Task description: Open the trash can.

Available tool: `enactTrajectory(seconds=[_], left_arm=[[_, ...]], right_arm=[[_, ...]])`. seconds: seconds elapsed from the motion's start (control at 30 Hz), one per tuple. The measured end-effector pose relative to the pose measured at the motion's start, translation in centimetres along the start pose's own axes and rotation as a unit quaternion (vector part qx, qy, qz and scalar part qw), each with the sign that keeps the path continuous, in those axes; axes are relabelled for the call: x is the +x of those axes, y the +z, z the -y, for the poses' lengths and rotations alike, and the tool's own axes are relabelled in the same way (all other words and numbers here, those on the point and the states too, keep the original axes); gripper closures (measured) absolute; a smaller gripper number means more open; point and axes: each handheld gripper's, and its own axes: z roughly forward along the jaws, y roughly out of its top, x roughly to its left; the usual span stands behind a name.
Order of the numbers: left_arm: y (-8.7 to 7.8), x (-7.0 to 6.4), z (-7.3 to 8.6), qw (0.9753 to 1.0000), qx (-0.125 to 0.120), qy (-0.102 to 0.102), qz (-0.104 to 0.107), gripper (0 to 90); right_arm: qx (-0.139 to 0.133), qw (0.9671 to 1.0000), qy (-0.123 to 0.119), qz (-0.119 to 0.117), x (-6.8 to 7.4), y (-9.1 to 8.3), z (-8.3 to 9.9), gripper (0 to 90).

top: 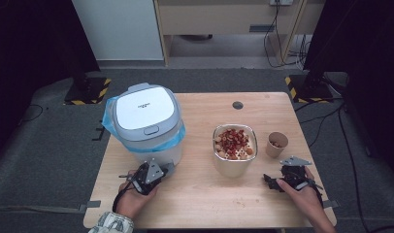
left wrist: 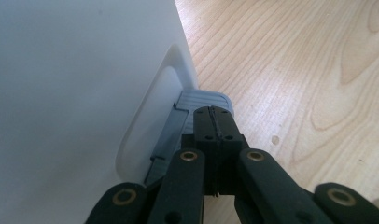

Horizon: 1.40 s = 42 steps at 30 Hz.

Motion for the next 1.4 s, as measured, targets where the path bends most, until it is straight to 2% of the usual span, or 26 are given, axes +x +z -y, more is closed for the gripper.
enactTrajectory(seconds=[0.23, 0.33, 0.37, 0.47, 0.5, 0.57, 1.17, 1.4], left_arm=[[0.9, -0.2, -0.3, 0.9998, 0.005, 0.014, -0.01, 89.7], [1.0, -0.2, -0.2, 0.9999, 0.007, 0.008, -0.01, 89.8], [1.0, -0.1, -0.2, 1.0, 0.006, -0.003, -0.005, 89.7], [1.0, -0.1, -0.1, 1.0, 0.008, -0.004, -0.004, 89.8], [1.0, 0.0, 0.0, 0.9999, 0.005, -0.012, 0.0, 89.8], [1.0, 0.1, 0.0, 0.9999, 0.005, -0.015, 0.002, 89.8], [1.2, 0.0, 0.2, 0.9999, 0.01, -0.013, 0.002, 89.9], [1.5, 0.0, 0.3, 0.9997, 0.015, -0.016, 0.008, 89.9]], right_arm=[[0.0, 1.0, -0.002, -0.001, 0.0, 0.0, 0.0, 0.5], [-0.001, 1.0, -0.002, -0.001, 0.0, 0.0, 0.0, 0.5], [-0.001, 1.0, -0.001, -0.001, 0.0, 0.0, 0.0, 0.5], [-0.001, 1.0, -0.001, -0.001, 0.0, 0.0, 0.1, 0.5], [-0.001, 1.0, -0.003, -0.001, 0.0, -0.1, 0.1, 0.5], [0.0, 1.0, -0.001, -0.001, 0.0, -0.1, 0.1, 0.5], [0.0, 1.0, -0.001, -0.001, 0.0, -0.1, 0.1, 0.5], [0.0, 1.0, -0.001, -0.001, 0.0, -0.1, 0.1, 0.5]])
